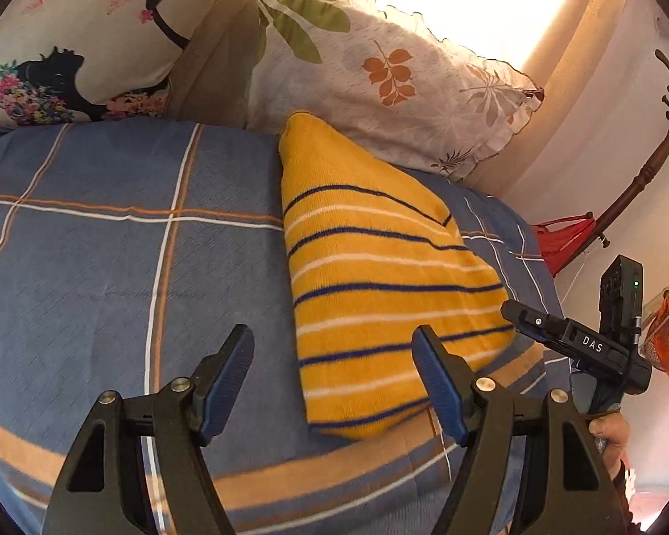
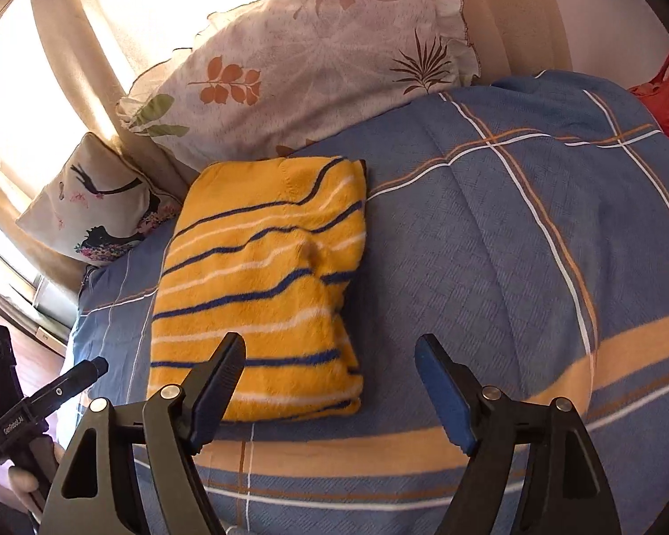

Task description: Fold small clothes

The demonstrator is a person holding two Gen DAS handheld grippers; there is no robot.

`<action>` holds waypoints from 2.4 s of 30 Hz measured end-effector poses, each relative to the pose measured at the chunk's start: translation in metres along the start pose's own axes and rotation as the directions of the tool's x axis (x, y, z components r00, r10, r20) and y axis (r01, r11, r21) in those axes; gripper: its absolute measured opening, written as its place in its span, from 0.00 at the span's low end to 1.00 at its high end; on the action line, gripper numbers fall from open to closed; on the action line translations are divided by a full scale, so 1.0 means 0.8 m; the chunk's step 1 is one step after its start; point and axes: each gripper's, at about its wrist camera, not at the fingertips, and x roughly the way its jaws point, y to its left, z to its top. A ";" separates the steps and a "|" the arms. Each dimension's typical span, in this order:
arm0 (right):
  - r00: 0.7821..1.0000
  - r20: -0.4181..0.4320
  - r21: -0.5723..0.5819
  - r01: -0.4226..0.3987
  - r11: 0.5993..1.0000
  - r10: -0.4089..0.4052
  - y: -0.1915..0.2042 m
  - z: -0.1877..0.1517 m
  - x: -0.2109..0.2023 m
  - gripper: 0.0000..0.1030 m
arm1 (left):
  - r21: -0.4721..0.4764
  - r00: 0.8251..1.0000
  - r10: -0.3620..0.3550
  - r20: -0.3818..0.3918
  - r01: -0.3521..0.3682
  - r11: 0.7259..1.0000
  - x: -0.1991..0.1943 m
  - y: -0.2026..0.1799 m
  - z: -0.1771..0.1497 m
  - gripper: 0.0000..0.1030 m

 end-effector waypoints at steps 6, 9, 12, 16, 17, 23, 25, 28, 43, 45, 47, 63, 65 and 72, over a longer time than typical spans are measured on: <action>0.989 -0.088 0.114 -0.110 0.987 0.120 -0.032 0.058 0.069 0.80 | -0.119 0.972 -0.177 -0.153 0.159 0.980 0.097 0.029 0.051 0.70; 0.971 -0.118 0.163 -0.187 0.969 0.207 -0.035 0.074 0.106 0.81 | -0.144 0.952 -0.243 -0.187 0.218 0.965 0.131 0.024 0.059 0.81; 0.950 -0.113 0.173 -0.270 0.947 0.291 -0.028 0.085 0.127 0.61 | -0.173 0.944 -0.275 -0.183 0.245 0.954 0.135 0.017 0.065 0.74; 0.937 -0.111 0.160 -0.313 0.936 0.332 0.000 0.090 0.127 0.44 | -0.175 0.945 -0.303 -0.127 0.279 0.944 0.097 0.021 0.084 0.43; 0.935 -0.099 0.134 -0.327 0.935 0.341 0.011 0.093 0.120 0.43 | -0.168 0.949 -0.297 -0.110 0.277 0.946 0.084 0.021 0.092 0.43; 0.911 -0.059 0.031 -0.408 0.913 0.409 0.065 0.105 0.105 0.46 | -0.166 0.982 -0.180 -0.049 0.169 0.971 0.037 0.044 0.112 0.48; 0.933 -0.088 0.028 -0.349 0.937 0.350 0.069 0.099 0.123 0.50 | -0.169 0.994 -0.053 -0.098 0.036 0.985 0.037 0.059 0.098 0.49; 0.963 -0.113 0.051 -0.239 0.970 0.243 0.058 0.089 0.133 0.51 | -0.140 0.991 0.055 -0.121 -0.072 0.987 0.014 0.072 0.070 0.49; 0.938 -0.190 -0.066 -0.307 0.949 0.290 0.187 0.119 0.172 0.61 | -0.052 0.938 0.285 0.199 -0.280 0.959 -0.132 0.054 -0.032 0.67; 0.956 -0.184 -0.040 -0.239 0.970 0.228 0.181 0.124 0.204 0.59 | -0.059 0.919 0.323 0.225 -0.318 0.946 -0.143 0.053 -0.041 0.67; 0.977 -0.142 -0.014 -0.161 0.987 0.157 0.168 0.130 0.214 0.58 | -0.070 0.905 0.346 0.249 -0.340 0.938 -0.154 0.056 -0.047 0.68; 0.989 0.119 -0.378 -0.035 0.925 0.086 0.266 0.036 0.082 0.75 | -0.119 0.724 0.488 0.488 -0.498 0.859 -0.220 0.048 -0.076 0.98; 0.973 0.228 -0.375 0.045 0.926 0.045 0.254 0.008 0.038 0.90 | -0.114 0.705 0.489 0.515 -0.508 0.853 -0.225 0.047 -0.073 1.00; 0.812 0.541 -0.254 0.406 0.878 -0.219 0.211 -0.086 -0.081 1.00 | 0.052 0.752 0.390 0.532 -0.489 0.871 -0.207 0.023 -0.066 1.00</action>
